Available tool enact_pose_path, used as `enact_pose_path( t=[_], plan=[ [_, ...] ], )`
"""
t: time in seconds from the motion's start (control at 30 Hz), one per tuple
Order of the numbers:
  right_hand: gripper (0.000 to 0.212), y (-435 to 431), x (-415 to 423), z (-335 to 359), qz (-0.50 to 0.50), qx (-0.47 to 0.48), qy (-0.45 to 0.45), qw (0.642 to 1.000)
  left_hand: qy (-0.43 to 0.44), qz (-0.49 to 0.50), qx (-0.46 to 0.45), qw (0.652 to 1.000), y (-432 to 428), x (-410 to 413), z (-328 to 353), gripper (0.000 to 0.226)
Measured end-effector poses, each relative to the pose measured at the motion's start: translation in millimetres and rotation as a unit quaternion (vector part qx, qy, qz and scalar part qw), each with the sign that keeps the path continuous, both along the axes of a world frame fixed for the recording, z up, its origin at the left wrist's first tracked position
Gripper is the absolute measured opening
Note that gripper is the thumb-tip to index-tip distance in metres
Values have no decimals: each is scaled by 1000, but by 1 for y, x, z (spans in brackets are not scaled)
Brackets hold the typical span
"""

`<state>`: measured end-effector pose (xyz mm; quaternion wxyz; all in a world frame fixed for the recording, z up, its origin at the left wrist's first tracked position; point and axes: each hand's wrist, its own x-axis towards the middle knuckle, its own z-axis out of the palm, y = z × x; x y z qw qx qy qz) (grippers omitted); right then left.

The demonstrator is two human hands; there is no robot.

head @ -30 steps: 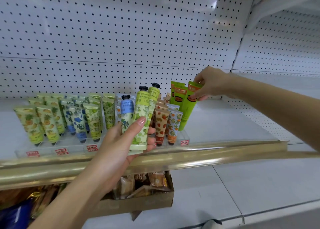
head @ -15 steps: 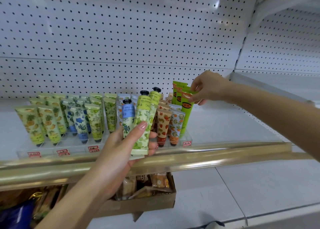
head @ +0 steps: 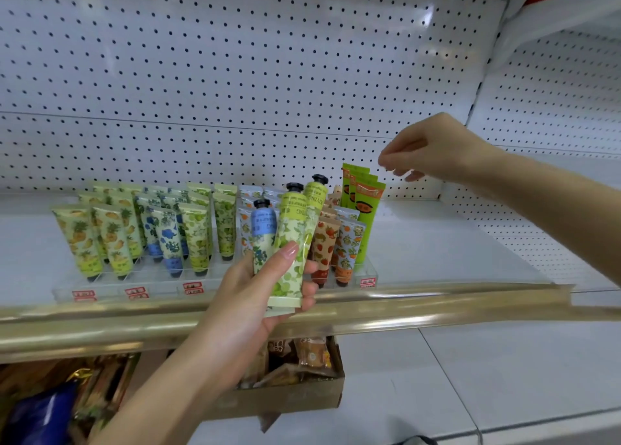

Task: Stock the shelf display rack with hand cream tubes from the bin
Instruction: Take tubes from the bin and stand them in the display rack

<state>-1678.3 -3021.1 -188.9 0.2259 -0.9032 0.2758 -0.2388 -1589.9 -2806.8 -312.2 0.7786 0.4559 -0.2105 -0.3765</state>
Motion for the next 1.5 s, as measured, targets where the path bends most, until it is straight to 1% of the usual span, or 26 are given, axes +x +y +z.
enact_pose_path(
  t=[0.03, 0.1, 0.17, 0.23, 0.3, 0.43, 0.5, 0.63, 0.73, 0.8, 0.87, 0.93, 0.97, 1.0, 1.1, 1.17, 1.2, 1.27, 1.3, 1.33, 1.37, 1.4, 1.43, 1.47, 1.5],
  plan=[
    [18, 10, -2, 1, 28, 53, -22, 998, 8, -3, -3, 1000, 0, -1, 0, 49],
    [25, 35, -4, -3, 86, 146, -24, 985, 23, -10, -12, 1000, 2, -3, 2, 49],
    [34, 54, -3, -16, 124, 191, -5, 974, 39, -18, -22, 999, 4, -7, 5, 48],
    [40, 68, 0, -32, 141, 229, -4, 963, 58, -18, -28, 998, 7, -9, 6, 44],
    [41, 78, 3, -47, 145, 285, -31, 947, 68, -19, -30, 997, 10, -10, 7, 43],
    [34, 93, 10, -64, 172, 381, -90, 904, 66, -20, -29, 997, 20, -10, 9, 41],
    [30, 99, 12, -69, 182, 401, -110, 891, 62, -23, -26, 997, 25, -9, 8, 39],
    [27, 110, 19, -77, 188, 408, -130, 884, 58, -33, -30, 997, 32, -7, 4, 41],
    [19, 117, 23, -80, 202, 427, -137, 871, 58, -32, -40, 997, 36, -5, 1, 44],
    [22, 121, 27, -78, 203, 432, -138, 868, 43, -25, -42, 998, 41, -1, -3, 46],
    [25, 126, 33, -72, 187, 439, -151, 865, 28, -2, -33, 999, 49, 4, -8, 47],
    [27, 128, 42, -63, 150, 470, -169, 854, 22, 32, -18, 999, 60, 13, -13, 47],
    [28, 129, 46, -58, 127, 487, -165, 849, 14, 50, -6, 999, 66, 18, -16, 48],
    [29, 129, 49, -53, 107, 491, -145, 852, 3, 68, 6, 998, 72, 24, -19, 48],
    [25, 133, 57, -39, 100, 468, -26, 878, 11, 110, 3, 994, 88, 46, -30, 46],
    [19, 136, 64, -31, 113, 458, 41, 881, 21, 122, -13, 992, 95, 61, -36, 46],
    [24, 137, 68, -28, 122, 449, 65, 883, 24, 124, -25, 992, 97, 68, -38, 44],
    [27, 138, 75, -23, 139, 402, 107, 899, 22, 128, -49, 990, 98, 80, -44, 40],
    [25, 138, 81, -21, 137, 357, 123, 916, 18, 134, -57, 989, 96, 86, -48, 37],
    [24, 138, 88, -19, 130, 286, 134, 940, 14, 139, -62, 988, 95, 91, -51, 33],
    [23, 139, 95, -18, 121, 188, 146, 964, 8, 142, -65, 988, 93, 95, -54, 30],
    [24, 140, 102, -18, 112, 77, 163, 977, 2, 143, -67, 988, 91, 99, -58, 29],
    [25, 140, 110, -19, 102, -30, 184, 977, -4, 139, -69, 988, 90, 102, -61, 30],
    [29, 141, 117, -20, 92, -122, 202, 967, -9, 133, -70, 989, 90, 105, -64, 31],
    [36, 142, 124, -22, 86, -194, 209, 954, -14, 126, -70, 989, 91, 108, -66, 33]
  ],
)
